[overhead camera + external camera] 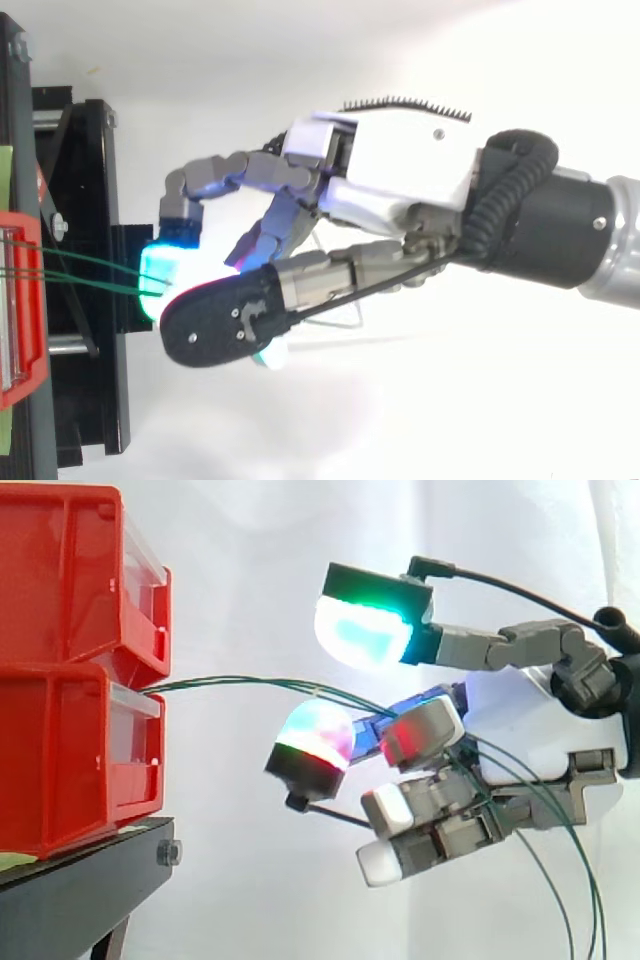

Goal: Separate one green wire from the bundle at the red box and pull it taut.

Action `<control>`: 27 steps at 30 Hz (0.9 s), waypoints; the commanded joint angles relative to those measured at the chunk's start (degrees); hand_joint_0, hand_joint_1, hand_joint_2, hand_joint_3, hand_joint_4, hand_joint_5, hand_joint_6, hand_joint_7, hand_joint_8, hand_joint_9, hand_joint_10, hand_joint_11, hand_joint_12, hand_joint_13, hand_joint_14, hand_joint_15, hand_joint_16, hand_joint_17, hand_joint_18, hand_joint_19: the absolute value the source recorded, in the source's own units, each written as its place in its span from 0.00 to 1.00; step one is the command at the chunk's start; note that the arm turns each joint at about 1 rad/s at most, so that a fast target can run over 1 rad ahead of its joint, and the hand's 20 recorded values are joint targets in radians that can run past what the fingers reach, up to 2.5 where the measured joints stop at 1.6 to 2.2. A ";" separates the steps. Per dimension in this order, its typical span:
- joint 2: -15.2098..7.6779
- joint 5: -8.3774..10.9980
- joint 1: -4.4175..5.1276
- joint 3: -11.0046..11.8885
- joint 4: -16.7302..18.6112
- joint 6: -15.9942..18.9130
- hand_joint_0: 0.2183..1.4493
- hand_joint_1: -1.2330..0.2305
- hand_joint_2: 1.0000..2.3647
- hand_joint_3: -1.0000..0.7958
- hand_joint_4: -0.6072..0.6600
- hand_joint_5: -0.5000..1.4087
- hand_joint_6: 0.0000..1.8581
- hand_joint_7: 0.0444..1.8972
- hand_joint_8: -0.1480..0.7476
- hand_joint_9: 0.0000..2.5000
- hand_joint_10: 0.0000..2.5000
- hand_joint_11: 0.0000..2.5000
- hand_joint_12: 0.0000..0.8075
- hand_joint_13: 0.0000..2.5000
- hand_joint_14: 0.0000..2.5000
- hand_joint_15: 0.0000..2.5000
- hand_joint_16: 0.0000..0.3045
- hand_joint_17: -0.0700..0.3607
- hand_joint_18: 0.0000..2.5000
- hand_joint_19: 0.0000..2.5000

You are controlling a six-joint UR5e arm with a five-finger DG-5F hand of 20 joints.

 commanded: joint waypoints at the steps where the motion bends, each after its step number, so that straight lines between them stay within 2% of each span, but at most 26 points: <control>1: 0.87 -0.06 -0.52 -0.03 -1.45 -0.04 0.32 0.41 0.01 0.37 0.63 0.22 0.27 0.75 0.50 0.56 0.01 0.43 0.46 0.44 0.01 0.24 0.18 0.45 0.31 0.20; 6: 1.13 -0.23 -0.87 0.05 -1.45 -0.13 0.32 0.41 0.01 0.38 0.62 0.22 0.27 0.79 0.50 0.56 0.01 0.44 0.45 0.44 0.01 0.24 0.18 0.45 0.31 0.20; 11: 2.45 0.12 -1.22 0.14 -1.72 -1.19 0.31 0.40 0.01 0.40 0.62 0.19 0.35 0.69 0.51 0.55 0.01 0.46 0.46 0.44 0.01 0.25 0.19 0.46 0.32 0.21; 17: 3.06 0.21 -1.04 0.23 -2.07 -2.94 0.31 0.35 0.01 0.39 0.63 0.17 0.41 0.62 0.51 0.52 0.01 0.48 0.47 0.44 0.01 0.25 0.19 0.47 0.32 0.21; 22: 2.97 0.21 -0.87 0.14 -2.07 -3.38 0.30 0.36 0.01 0.34 0.64 0.17 0.42 0.59 0.51 0.52 0.01 0.47 0.47 0.45 0.01 0.25 0.20 0.47 0.33 0.22; 27: 2.97 0.21 -0.78 0.14 -1.89 -4.17 0.31 0.37 0.01 0.39 0.62 0.17 0.44 0.60 0.51 0.52 0.01 0.48 0.46 0.45 0.01 0.26 0.20 0.47 0.33 0.22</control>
